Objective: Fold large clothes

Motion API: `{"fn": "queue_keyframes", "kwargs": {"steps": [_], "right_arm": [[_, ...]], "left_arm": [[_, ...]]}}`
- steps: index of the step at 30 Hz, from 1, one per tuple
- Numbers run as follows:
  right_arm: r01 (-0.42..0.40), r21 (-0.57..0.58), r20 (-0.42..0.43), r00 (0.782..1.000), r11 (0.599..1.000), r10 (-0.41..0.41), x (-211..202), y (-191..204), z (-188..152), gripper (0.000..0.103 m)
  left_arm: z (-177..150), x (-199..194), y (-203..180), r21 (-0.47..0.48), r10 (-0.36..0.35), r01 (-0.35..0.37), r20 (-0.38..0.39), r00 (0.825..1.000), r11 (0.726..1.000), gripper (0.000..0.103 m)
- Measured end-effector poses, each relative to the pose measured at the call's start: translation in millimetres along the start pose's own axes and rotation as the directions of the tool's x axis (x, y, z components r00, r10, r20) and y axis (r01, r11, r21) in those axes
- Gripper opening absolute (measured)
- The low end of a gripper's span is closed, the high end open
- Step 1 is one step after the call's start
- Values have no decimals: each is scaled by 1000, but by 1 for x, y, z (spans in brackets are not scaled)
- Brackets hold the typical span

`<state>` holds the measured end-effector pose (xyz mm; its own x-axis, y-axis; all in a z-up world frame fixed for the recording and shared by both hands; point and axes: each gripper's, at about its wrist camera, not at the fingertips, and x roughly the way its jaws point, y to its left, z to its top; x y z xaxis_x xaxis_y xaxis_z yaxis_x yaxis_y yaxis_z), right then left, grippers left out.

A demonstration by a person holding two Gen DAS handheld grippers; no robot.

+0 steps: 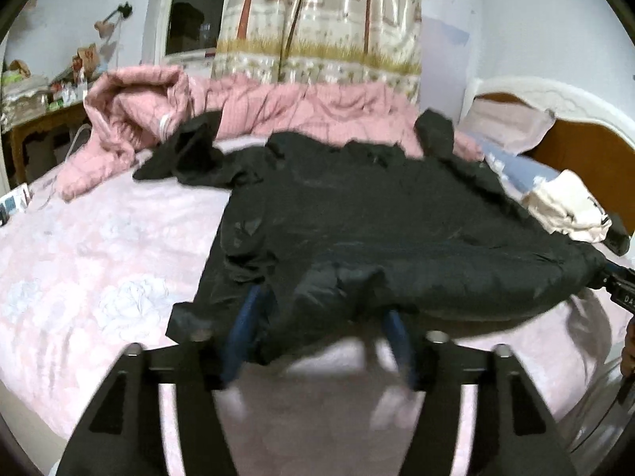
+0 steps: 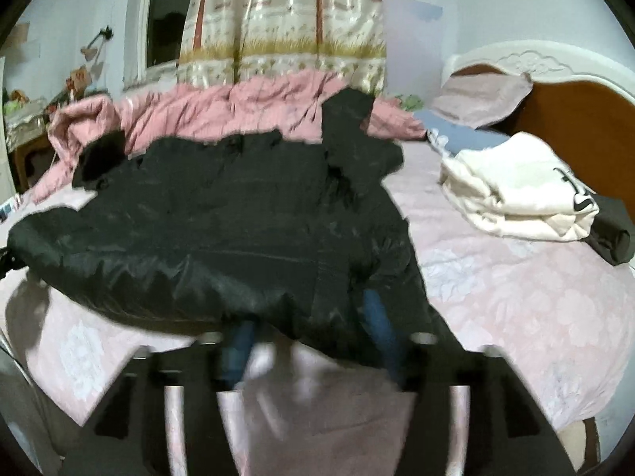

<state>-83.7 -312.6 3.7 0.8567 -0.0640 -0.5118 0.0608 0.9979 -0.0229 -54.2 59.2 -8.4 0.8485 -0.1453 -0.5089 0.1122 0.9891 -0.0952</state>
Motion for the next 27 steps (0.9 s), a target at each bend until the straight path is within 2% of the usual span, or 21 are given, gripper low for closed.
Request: {"fn": "queue_keyframes", "kwargs": {"steps": [1,2,4,7,11,15,16,17,18,19,23,25,27], "right_arm": [[0,18,9,1000,1000,0,-3,-2,1,80],[-7,34,12,1000,999,6,-5,-3,3,85],[-46,79,29,999,996,43,-11,-7,3,85],[-72,103,73,995,992,64,-22,-11,3,86],[-80,136,138,989,987,61,-39,-12,2,86],[-128,194,147,984,973,100,-50,-13,-5,86],[-150,209,141,983,966,122,-52,-13,-8,86],[-172,224,130,981,959,145,-53,-12,-11,86],[-192,235,117,979,953,168,-53,-12,-14,86],[-226,249,93,974,942,209,-52,-10,-19,86],[-332,317,8,938,889,347,-36,-4,-32,86],[-332,370,-33,929,868,369,-20,-4,-35,86],[-321,461,-61,919,827,390,-4,-10,-38,86]], "left_arm": [[1,-5,-2,4,-1,1,23,1000,1000,79],[2,-9,-2,4,-5,5,45,999,1000,82],[3,-15,-3,7,-25,25,80,996,1000,86],[5,-26,-3,-10,-40,41,126,991,999,102],[4,-30,0,-51,-48,55,120,992,997,102],[-5,-30,4,-121,-101,107,55,993,987,102],[-9,-30,6,-150,-142,145,28,989,978,102],[-13,-28,10,-208,-215,209,-7,977,956,102],[-19,-26,17,-279,-300,283,-18,954,918,101],[-23,-24,21,-332,-350,323,-25,936,887,99],[-32,-6,34,-454,-384,307,-88,919,836,95],[-36,8,39,-510,-391,282,-121,912,813,94],[-38,18,43,-551,-384,253,-136,913,796,93]]}}
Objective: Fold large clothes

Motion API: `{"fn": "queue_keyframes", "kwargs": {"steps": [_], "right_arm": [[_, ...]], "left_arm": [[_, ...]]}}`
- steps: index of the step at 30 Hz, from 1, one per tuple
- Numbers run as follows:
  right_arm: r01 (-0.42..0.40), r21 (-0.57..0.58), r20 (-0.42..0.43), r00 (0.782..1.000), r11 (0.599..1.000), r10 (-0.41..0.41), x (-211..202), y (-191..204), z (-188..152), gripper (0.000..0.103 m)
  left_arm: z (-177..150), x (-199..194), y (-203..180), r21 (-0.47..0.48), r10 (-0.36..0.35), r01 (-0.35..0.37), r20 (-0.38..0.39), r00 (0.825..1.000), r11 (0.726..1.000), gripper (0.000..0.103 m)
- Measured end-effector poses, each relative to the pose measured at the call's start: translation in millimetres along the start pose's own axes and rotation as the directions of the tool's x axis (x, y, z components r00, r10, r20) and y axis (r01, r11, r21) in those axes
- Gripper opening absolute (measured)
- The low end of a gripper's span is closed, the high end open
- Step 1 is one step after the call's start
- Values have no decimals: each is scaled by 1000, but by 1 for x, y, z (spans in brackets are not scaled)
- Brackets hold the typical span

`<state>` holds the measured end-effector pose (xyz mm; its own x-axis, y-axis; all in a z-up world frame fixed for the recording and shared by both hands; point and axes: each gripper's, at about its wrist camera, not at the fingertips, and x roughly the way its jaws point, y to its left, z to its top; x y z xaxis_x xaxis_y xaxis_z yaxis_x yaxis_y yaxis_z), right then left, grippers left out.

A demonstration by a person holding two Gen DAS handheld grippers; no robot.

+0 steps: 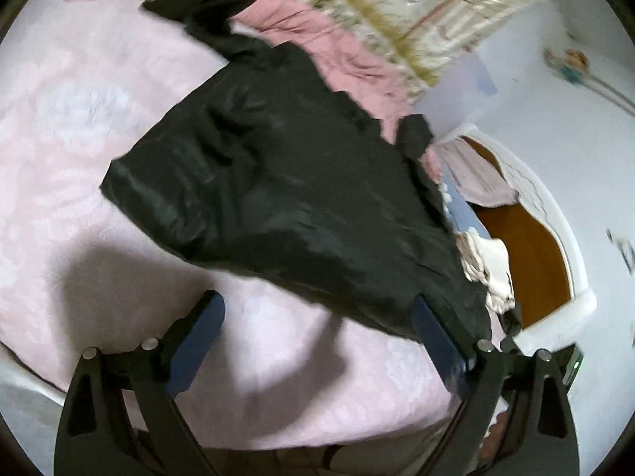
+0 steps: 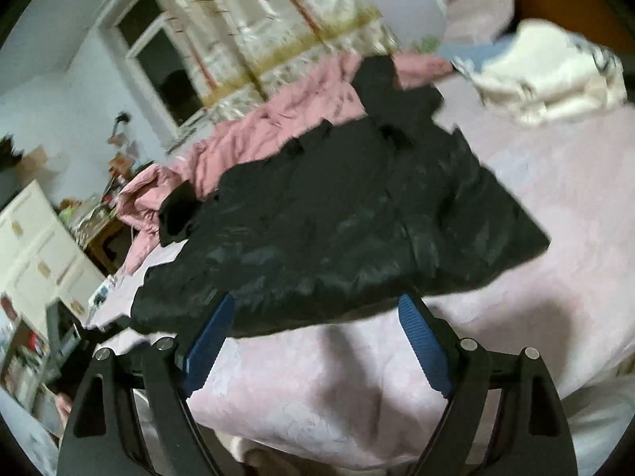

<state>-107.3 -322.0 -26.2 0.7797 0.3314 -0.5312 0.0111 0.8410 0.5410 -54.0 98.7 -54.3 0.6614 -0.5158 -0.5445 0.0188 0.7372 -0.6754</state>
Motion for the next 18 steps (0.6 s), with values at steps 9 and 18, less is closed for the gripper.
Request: {"fn": "queue_keyframes", "kwargs": {"steps": [9,18], "right_arm": [[59,100,-18,998,993,-58,37,-16,8,86],[61,45,5,998,997,-61,8,4,4,10]], "left_arm": [[10,19,-12,81,127,-130,44,991,988,35],[-11,-23,-27,101,190,-191,21,982,976,13]]}}
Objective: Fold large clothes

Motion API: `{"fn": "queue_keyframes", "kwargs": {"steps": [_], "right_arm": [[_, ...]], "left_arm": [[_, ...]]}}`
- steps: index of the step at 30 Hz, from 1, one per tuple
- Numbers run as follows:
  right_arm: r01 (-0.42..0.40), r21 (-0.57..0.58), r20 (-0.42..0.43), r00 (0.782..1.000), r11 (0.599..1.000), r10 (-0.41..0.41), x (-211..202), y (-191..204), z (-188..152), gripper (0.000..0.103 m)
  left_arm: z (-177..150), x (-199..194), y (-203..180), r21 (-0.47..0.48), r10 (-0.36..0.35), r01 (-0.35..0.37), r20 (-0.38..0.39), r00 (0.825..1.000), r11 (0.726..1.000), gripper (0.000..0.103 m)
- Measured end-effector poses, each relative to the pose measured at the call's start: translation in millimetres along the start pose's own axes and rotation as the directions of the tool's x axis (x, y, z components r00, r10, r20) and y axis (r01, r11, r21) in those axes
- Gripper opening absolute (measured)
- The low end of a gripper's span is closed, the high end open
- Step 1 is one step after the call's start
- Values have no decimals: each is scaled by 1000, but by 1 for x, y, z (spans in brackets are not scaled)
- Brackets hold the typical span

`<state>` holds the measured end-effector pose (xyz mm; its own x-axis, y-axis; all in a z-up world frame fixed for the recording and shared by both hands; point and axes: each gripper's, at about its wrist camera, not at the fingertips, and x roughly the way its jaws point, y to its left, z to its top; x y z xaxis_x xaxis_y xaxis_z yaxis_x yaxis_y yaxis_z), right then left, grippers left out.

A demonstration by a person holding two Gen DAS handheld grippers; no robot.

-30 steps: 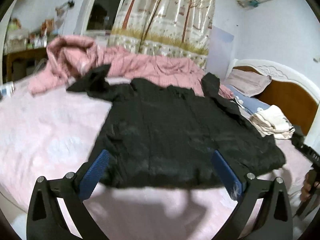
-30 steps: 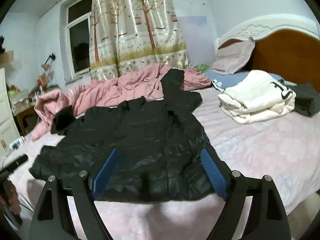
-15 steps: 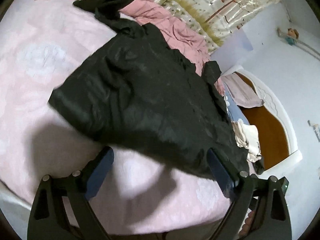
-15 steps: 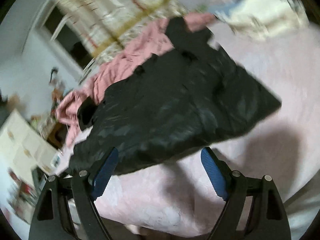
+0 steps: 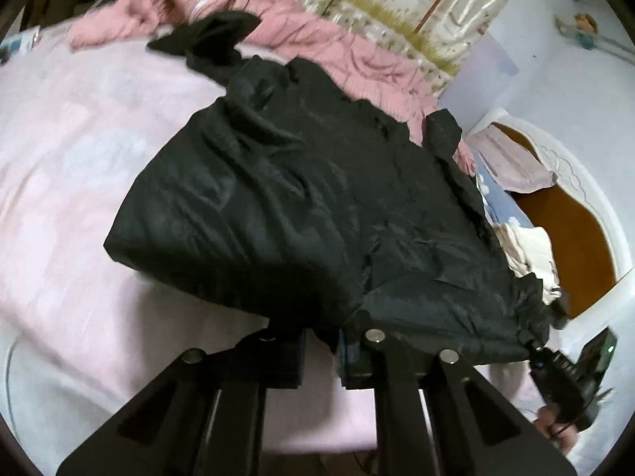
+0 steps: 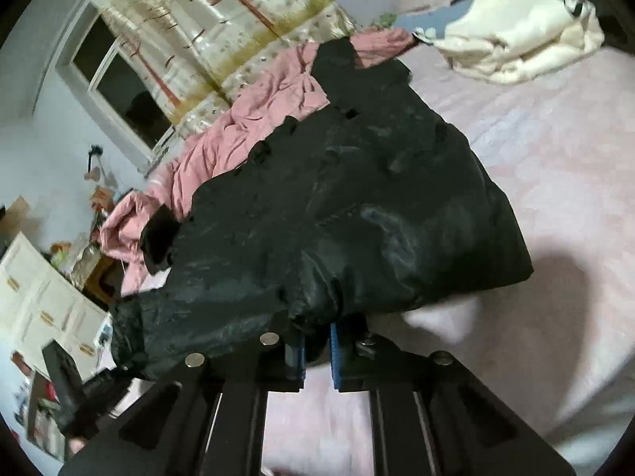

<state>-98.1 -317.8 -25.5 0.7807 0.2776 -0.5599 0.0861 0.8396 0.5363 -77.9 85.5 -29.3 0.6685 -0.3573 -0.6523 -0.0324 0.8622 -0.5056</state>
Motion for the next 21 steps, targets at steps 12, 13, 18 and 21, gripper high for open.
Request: {"fn": "queue_keyframes", "kwargs": {"steps": [12,13,18,21], "right_arm": [[-65,-110,-108,993,992,53,-19,9,-21,74],[-89,-144,-113,991,986,73,-20,13,-22,74],[-121,-220,-71,992,968,108,-25,27,-20,76],[-83,-294,-14,996,952,82,-29,37,-5,76]], "left_arm": [[-27,-8,-29,224,-52,48,12,999,973,76],[-27,-6,-36,258,-50,44,14,999,965,78],[-17,-11,-60,350,4,-47,123,992,935,78],[5,-14,-73,407,17,-92,183,983,909,78]]}}
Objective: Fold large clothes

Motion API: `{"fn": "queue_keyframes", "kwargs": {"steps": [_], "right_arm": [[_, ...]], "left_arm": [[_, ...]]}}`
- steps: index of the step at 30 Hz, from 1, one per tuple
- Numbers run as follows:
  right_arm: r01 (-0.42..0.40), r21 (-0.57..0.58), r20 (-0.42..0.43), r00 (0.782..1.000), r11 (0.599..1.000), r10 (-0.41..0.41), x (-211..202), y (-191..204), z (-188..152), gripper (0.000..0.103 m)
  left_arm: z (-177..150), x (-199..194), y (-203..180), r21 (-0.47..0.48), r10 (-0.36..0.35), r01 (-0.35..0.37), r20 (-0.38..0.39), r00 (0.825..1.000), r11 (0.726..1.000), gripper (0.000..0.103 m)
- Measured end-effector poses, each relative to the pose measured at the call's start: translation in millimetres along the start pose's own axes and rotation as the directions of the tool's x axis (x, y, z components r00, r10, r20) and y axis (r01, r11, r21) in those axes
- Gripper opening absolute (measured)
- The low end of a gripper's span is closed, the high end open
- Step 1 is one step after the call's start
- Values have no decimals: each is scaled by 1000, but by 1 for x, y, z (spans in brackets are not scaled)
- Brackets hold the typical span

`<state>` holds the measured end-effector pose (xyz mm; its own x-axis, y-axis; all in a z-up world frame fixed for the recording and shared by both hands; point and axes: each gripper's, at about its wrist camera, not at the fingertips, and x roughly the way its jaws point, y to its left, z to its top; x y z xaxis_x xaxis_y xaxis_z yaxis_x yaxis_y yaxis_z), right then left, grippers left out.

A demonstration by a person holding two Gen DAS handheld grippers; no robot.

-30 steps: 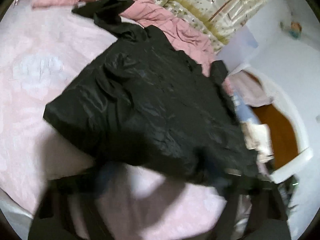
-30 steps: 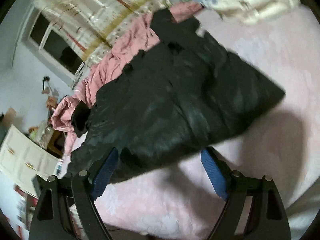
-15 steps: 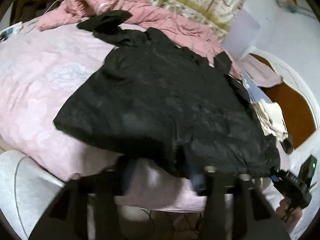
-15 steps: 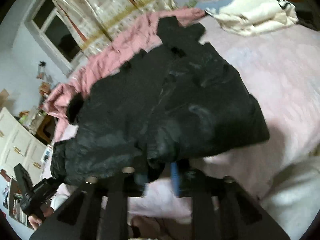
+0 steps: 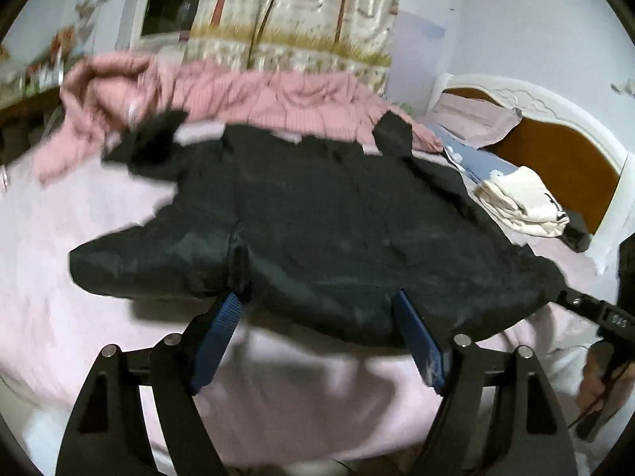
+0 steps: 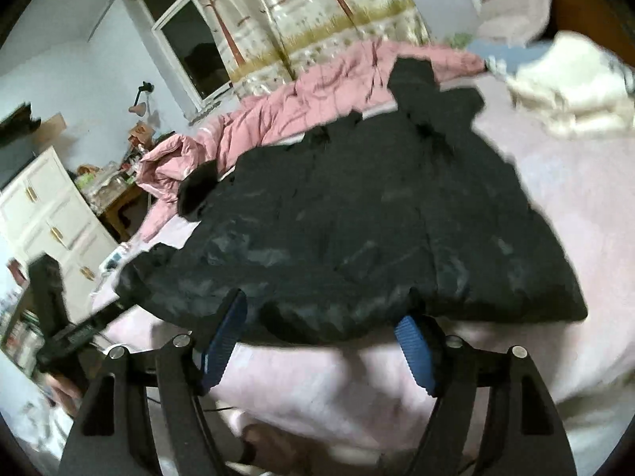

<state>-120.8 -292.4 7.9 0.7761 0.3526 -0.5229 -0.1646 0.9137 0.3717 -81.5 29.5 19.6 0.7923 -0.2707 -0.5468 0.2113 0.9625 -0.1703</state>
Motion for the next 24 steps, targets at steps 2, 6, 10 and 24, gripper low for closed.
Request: {"fn": "queue_keyframes", "kwargs": {"steps": [2,6,10,24], "right_arm": [[15,-76,45,999,997,-12,0,6,20,76],[79,-196,95,994,977,-61,22,16,66,76],[124,-203,100,989,971,-105,66,5,110,76],[312,-17,-26,950,950,-312,125,-103,109,76]], "left_arm": [[19,8,0,35,15,-16,27,1000,999,78],[54,39,-1,88,83,-88,55,995,992,78],[83,83,6,86,163,-168,67,984,982,78],[81,128,62,-1,200,-202,130,971,979,82]]}}
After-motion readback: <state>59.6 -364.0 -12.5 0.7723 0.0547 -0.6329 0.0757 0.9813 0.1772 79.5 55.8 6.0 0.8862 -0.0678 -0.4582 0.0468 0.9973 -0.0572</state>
